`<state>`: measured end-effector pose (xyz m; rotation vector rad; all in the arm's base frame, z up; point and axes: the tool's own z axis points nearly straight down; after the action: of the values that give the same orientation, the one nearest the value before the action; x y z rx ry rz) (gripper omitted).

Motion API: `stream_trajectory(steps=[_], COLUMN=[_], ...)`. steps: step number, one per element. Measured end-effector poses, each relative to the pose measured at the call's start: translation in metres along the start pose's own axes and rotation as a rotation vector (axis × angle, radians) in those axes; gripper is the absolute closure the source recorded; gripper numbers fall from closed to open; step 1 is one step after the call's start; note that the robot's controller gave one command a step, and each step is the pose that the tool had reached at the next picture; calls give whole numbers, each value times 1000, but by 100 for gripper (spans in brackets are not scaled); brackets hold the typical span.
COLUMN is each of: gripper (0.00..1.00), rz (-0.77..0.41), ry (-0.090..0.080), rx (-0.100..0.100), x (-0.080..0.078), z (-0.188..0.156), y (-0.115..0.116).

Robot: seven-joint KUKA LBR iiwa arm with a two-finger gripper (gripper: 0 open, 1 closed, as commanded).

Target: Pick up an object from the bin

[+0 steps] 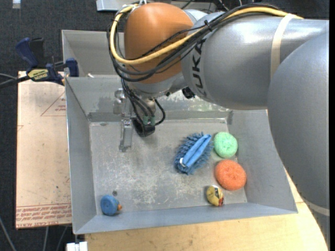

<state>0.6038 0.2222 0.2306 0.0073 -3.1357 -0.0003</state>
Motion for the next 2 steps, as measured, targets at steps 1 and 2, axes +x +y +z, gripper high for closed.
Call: stream_trajectory(steps=[1,2], gripper=[0,0], rz=[4,72], ry=[-7,-7], rx=[-1,-4], x=[-1,4], z=[-5,10], y=[-1,-29])
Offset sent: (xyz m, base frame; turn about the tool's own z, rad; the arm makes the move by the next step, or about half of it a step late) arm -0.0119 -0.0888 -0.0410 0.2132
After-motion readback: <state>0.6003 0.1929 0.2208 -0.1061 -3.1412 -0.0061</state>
